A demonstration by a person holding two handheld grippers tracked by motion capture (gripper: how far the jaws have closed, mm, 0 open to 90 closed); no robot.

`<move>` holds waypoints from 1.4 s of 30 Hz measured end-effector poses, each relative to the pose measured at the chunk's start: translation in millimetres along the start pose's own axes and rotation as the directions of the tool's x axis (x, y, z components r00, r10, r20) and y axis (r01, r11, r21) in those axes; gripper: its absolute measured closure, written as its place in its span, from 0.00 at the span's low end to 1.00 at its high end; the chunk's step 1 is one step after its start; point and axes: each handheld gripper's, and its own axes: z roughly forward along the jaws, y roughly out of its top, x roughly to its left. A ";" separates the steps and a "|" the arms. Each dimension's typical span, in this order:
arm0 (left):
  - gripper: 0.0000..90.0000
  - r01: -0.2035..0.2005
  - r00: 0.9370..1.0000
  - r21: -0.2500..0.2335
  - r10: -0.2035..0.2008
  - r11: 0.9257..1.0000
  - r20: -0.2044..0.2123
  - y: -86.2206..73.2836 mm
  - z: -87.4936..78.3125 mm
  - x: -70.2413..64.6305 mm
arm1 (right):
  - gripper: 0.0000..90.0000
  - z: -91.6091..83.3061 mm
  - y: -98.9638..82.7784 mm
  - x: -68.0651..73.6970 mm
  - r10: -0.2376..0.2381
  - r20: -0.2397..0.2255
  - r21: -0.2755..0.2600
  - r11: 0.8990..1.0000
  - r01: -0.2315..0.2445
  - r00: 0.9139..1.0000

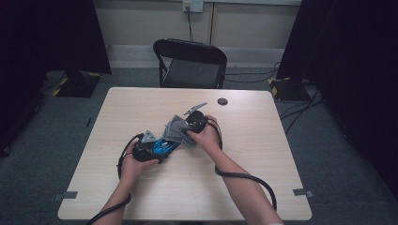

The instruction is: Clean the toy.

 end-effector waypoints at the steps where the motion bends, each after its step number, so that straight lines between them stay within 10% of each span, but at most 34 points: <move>1: 0.28 -0.001 1.000 0.000 0.001 1.000 0.000 0.0 0.0 0.1 | 0.85 -0.5 0.4 -0.8 -0.005 0.018 0.000 1.000 0.005 1.000; 42: 0.28 -0.001 1.000 0.000 0.001 1.000 0.000 0.0 0.0 0.1 | 0.85 -6.1 -10.9 -31.0 0.053 0.115 0.000 0.999 -0.053 0.992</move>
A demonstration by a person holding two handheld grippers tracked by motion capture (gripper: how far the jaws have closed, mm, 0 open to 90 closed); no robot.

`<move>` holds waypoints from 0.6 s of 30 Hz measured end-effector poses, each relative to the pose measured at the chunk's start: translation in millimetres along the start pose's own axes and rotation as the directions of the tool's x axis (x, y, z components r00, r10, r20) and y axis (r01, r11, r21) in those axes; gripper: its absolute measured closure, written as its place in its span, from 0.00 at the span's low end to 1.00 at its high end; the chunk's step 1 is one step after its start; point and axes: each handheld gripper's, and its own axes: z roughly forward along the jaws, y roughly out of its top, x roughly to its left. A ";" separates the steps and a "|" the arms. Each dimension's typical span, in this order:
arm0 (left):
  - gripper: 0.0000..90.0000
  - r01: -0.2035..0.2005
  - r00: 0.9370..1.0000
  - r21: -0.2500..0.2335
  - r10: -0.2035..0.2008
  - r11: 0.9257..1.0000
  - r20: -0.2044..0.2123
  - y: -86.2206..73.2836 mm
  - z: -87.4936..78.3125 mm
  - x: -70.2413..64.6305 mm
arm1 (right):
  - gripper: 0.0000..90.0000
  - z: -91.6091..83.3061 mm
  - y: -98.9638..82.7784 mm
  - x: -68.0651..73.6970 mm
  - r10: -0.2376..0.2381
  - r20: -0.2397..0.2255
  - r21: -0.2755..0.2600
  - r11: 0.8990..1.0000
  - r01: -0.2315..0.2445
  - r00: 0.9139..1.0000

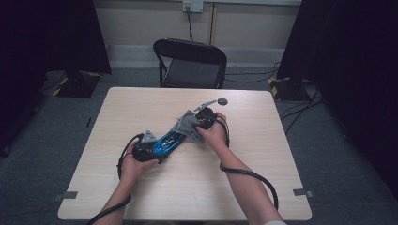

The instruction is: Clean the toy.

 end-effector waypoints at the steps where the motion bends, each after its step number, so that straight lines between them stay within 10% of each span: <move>1: 0.28 0.000 1.000 0.000 0.000 1.000 0.000 0.0 0.0 0.0 | 0.85 -0.6 -0.4 -1.1 0.003 -0.001 0.000 1.000 -0.003 1.000; 18: 0.28 0.000 1.000 0.001 0.000 1.000 0.001 0.0 0.0 0.1 | 0.85 -18.4 -22.3 -29.6 0.065 0.031 -0.013 0.998 -0.064 0.997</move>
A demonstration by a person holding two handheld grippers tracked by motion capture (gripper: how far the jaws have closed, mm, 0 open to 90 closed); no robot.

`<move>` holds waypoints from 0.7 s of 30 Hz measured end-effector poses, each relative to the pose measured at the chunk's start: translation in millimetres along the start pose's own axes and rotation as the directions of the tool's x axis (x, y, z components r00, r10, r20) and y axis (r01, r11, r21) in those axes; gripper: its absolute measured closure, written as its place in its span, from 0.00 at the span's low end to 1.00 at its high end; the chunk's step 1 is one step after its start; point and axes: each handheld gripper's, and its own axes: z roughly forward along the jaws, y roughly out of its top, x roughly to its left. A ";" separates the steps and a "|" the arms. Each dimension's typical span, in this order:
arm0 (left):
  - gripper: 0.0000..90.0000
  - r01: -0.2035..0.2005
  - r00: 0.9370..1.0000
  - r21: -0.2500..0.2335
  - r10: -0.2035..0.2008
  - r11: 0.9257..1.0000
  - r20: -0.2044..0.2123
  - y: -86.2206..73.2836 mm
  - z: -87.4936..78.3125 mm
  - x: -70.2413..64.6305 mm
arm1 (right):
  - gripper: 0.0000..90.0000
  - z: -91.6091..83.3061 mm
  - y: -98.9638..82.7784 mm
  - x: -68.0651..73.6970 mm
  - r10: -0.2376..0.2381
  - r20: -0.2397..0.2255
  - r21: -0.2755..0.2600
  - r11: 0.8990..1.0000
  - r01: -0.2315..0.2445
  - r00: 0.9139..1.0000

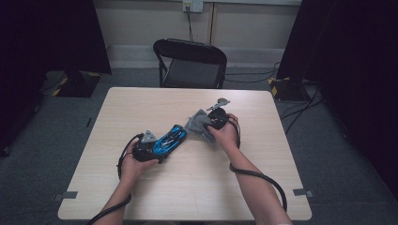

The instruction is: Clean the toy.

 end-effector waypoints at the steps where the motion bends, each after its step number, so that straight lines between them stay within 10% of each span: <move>1: 0.28 0.000 1.000 0.000 0.000 1.000 0.000 0.0 0.0 0.0 | 0.85 0.0 0.0 0.0 0.000 0.000 0.000 1.000 0.000 1.000; 15: 0.25 -0.015 1.000 0.003 0.015 1.000 0.000 0.6 0.2 0.8 | 0.85 -28.0 -22.6 -17.4 0.017 -0.032 -0.023 1.000 -0.017 0.999; 21: 0.17 0.055 0.998 0.001 -0.055 0.998 0.013 1.3 0.9 0.1 | 0.85 -36.1 -27.3 -15.9 0.004 -0.049 -0.031 1.000 -0.006 0.999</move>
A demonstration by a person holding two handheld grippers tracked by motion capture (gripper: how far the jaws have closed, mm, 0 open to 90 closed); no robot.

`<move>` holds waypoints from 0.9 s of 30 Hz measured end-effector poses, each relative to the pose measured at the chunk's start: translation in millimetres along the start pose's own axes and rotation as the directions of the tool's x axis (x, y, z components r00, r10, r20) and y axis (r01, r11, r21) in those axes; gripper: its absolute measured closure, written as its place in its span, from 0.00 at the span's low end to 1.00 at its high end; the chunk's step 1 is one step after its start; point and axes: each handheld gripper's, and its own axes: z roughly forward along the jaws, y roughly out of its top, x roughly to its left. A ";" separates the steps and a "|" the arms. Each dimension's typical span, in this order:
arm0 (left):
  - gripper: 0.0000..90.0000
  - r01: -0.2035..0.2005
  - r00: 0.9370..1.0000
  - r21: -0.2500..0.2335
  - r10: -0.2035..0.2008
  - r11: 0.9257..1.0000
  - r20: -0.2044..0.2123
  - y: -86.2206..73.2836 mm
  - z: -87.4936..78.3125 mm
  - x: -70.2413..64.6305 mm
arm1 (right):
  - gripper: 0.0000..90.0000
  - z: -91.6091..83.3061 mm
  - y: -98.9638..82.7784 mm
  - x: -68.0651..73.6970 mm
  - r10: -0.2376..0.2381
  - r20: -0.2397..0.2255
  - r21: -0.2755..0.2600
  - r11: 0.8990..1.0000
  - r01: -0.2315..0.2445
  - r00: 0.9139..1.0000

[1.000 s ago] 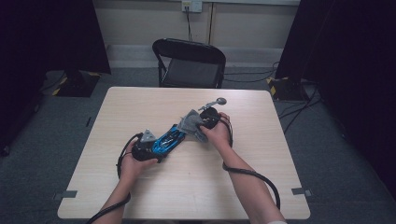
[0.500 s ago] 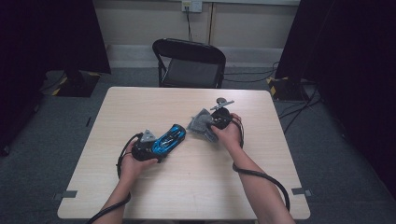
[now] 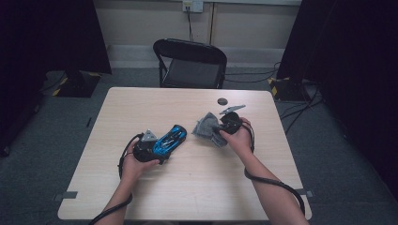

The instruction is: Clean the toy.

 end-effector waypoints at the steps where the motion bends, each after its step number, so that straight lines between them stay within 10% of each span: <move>1: 0.17 0.000 1.000 0.000 0.000 1.000 0.000 0.0 0.0 0.0 | 0.85 0.0 0.0 0.0 0.000 0.000 0.000 1.000 0.000 1.000; 5: 0.18 0.060 0.998 0.011 -0.060 0.998 -0.017 2.2 -5.6 4.6 | 0.85 -2.6 -2.8 1.7 -0.006 -0.010 -0.004 1.000 0.006 1.000; 17: 0.20 0.018 1.000 -0.051 -0.017 0.999 0.024 29.6 -20.4 -4.1 | 0.85 -12.2 -8.3 5.9 -0.036 -0.047 -0.026 0.999 0.034 0.998; 27: 0.41 -0.034 0.999 0.012 0.034 0.999 0.023 53.4 1.8 -3.9 | 0.85 -22.9 -21.0 15.4 -0.049 -0.092 -0.046 0.998 0.045 0.995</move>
